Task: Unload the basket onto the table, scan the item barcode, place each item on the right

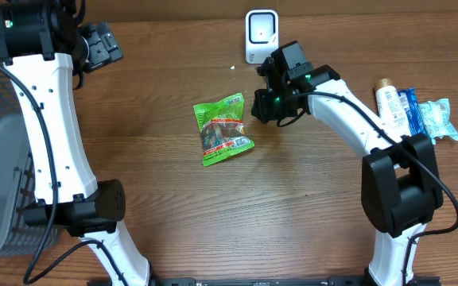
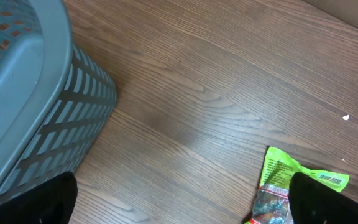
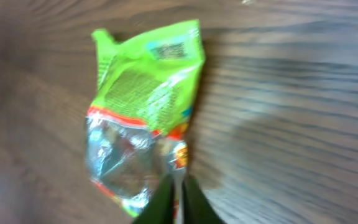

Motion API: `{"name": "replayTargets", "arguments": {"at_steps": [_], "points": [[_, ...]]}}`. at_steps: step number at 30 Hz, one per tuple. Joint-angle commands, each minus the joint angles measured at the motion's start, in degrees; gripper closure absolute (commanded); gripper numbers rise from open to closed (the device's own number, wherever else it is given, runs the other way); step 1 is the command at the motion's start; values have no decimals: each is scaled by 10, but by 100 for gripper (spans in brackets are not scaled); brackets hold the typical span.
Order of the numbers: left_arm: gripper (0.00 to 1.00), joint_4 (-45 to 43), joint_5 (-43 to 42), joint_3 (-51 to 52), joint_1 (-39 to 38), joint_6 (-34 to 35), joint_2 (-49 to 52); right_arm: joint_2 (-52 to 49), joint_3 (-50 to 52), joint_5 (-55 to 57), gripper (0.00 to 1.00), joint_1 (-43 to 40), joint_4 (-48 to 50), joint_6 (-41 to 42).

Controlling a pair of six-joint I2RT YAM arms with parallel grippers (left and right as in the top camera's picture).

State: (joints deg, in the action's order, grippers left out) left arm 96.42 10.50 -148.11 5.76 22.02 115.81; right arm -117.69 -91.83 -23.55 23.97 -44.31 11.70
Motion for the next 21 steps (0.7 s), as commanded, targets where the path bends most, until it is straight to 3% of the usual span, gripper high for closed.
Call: {"name": "replayTargets", "arguments": {"at_steps": [1, 10, 21], "points": [[0, 0, 0, -2, 1, -8, -8, 10, -10, -51, 96, 23, 1, -26], [0, 0, 0, -2, 1, -8, -8, -16, 0, -34, 96, 102, 21, -25], [0, 0, 0, -2, 1, -8, -8, -57, 0, 156, 96, 111, -20, 68]]}}
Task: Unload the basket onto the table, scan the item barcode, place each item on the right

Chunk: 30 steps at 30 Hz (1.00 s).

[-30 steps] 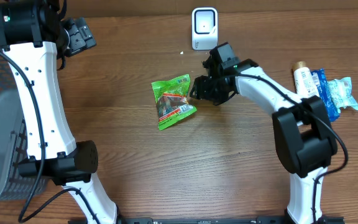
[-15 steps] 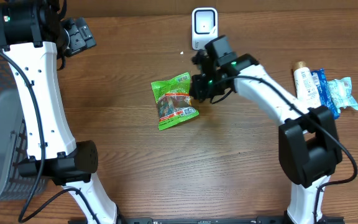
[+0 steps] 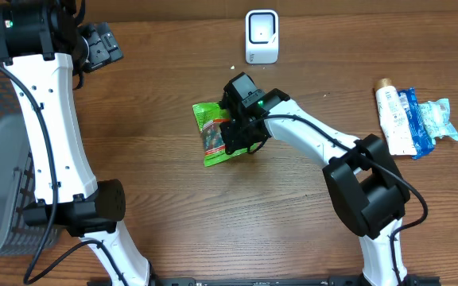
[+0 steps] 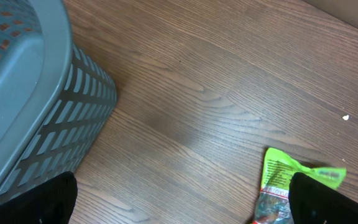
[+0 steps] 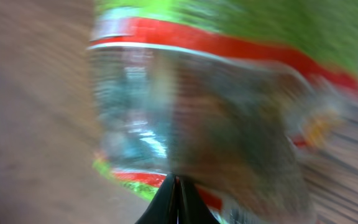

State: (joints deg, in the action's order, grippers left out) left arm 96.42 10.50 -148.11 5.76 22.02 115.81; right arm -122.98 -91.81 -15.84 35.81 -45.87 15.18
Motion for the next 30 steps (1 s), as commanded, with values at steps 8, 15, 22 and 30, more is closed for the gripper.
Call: {"name": "replayTargets", "arguments": {"at_steps": [8, 15, 22, 30], "points": [[0, 0, 0, -2, 1, -8, -8, -5, -1, 78, 70, -1, -29, 29], [0, 0, 0, -2, 1, -8, -8, 22, -127, 47, 55, -35, -110, -95], [0, 0, 0, -2, 1, -8, -8, 14, -178, 46, 34, -65, -42, -212], [0, 0, 0, -2, 1, -8, -8, -61, -154, -3, 33, -65, 49, -240]]}}
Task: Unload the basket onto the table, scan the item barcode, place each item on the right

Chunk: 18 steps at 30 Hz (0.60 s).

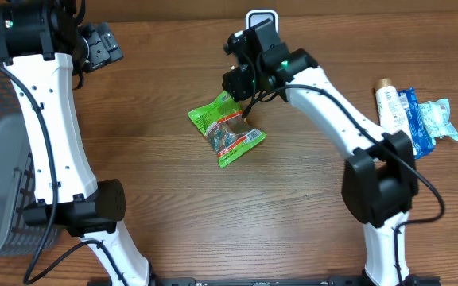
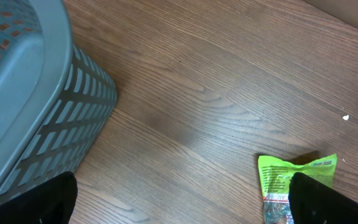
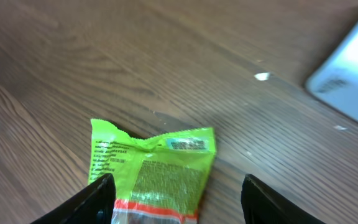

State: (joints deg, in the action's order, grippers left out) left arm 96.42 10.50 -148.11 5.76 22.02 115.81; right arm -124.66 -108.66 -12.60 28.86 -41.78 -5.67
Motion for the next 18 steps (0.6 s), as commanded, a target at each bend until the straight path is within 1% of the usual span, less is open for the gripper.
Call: {"name": "replayTargets", "arguments": {"at_steps": [1, 2, 4, 5, 8, 10, 14, 16, 18], "points": [[0, 0, 0, -2, 1, -8, -8, -52, 15, -42, 31, 4, 10, -35], [0, 0, 0, -2, 1, -8, -8, -61, 15, -47, 29, 4, 13, -34], [0, 0, 0, -2, 1, -8, -8, -75, 15, -47, 22, 4, 16, -34], [0, 0, 0, -2, 1, -8, -8, -82, 15, -47, 20, 4, 16, -34], [1, 0, 0, -2, 1, -8, -8, -91, 15, -47, 20, 3, 16, -34], [0, 0, 0, -2, 1, -8, -8, -93, 15, -53, 24, 3, 12, -34], [0, 0, 0, -2, 1, -8, -8, -93, 15, -55, 38, 3, -18, -30], [0, 0, 0, -2, 1, -8, -8, -93, 14, -52, 46, 0, -42, -7], [0, 0, 0, -2, 1, -8, -8, -93, 13, -48, 53, -8, -65, 37]]}}
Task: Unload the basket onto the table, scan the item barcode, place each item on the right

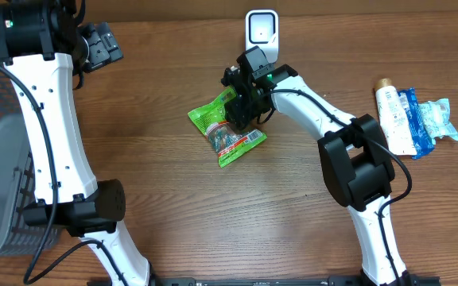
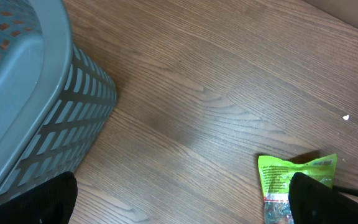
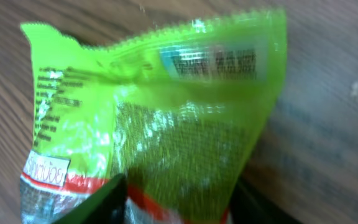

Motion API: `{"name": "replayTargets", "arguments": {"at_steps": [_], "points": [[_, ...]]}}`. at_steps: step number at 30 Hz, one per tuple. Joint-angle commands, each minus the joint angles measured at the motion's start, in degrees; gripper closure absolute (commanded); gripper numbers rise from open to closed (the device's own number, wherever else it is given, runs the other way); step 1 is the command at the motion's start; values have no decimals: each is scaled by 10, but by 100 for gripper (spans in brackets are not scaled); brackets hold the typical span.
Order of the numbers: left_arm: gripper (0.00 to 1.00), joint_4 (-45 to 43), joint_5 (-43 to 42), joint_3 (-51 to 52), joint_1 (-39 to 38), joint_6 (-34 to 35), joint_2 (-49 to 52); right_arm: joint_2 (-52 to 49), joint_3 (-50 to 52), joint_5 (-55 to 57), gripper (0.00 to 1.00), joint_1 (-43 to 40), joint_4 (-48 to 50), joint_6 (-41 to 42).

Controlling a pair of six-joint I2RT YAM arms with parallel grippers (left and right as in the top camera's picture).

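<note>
A green snack packet [image 1: 227, 133] with a clear lower half lies flat on the wooden table, its barcode [image 3: 213, 63] facing up near the top seam. My right gripper [image 1: 242, 110] is low over the packet's green upper part. In the right wrist view the packet [image 3: 166, 118] fills the frame, with the right gripper [image 3: 179, 205] open and one dark finger on each side of it. The white scanner [image 1: 261, 32] stands at the back. My left gripper [image 2: 185, 202] hangs open high at the far left, with the packet [image 2: 291, 177] by its right finger.
A grey mesh basket stands at the left edge and shows large in the left wrist view [image 2: 30, 93]. A white tube [image 1: 390, 107] and a blue packet [image 1: 432, 119] lie at the right side of the table.
My right gripper was open and raised beside the scanner, above the packet's top edge. It is now down on the packet's green half, still open. The packet and the left arm have not moved.
First my right gripper was shut just right of the packet. Then it was shut and low over the packet's middle. After that the packet lay turned, and the gripper was open and raised by the scanner. Now it straddles the packet's upper part.
</note>
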State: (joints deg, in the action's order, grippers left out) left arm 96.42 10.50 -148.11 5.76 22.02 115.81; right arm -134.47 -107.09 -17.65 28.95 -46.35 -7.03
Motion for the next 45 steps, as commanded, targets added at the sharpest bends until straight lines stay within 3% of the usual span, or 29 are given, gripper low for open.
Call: {"name": "replayTargets", "arguments": {"at_steps": [1, 2, 4, 7, 13, 16, 20, 25, 31, 35, 36, 38, 41, 43, 45], "points": [[0, 0, 0, -2, 1, -8, -8, 5, -4, 2, 61, -15, -34, 80], [0, 0, 0, -2, 1, -8, -8, 5, -6, 3, 67, -23, -47, 110], [0, 0, 0, -2, 1, -8, -8, 5, -8, 26, 71, -40, -81, 191], [0, 0, 0, -2, 1, -8, -8, 5, -17, 80, 59, -68, -142, 275], [0, 0, 0, -2, 1, -8, -8, 6, -59, 101, 36, -102, -260, 267], [0, 0, 0, -2, 1, -8, -8, 7, -105, 101, 22, -106, -322, 180], [0, 0, 0, -2, 1, -8, -8, 7, -154, 101, 18, -107, -343, 60], [0, 0, 0, -2, 1, -8, -8, 6, -156, 99, 4, -107, -281, -84], [0, 0, 0, -2, 1, -8, -8, 6, -101, 20, 2, -107, -217, -210], [0, 0, 0, -2, 1, -8, -8, 6, -71, 8, 7, -107, -202, -211], [0, 0, 0, -2, 1, -8, -8, 6, -64, 5, 12, -107, -200, -210], [0, 0, 0, -2, 1, -8, -8, 6, -55, 11, 35, -107, -197, -185], [0, 0, 0, -2, 1, -8, -8, 6, -50, 42, 55, -111, -199, -109], [0, 0, 0, -2, 1, -8, -8, 6, -50, 74, 63, -114, -207, -38], [0, 0, 0, -2, 1, -8, -8, 6, -50, 98, 65, -119, -225, 28]]}}
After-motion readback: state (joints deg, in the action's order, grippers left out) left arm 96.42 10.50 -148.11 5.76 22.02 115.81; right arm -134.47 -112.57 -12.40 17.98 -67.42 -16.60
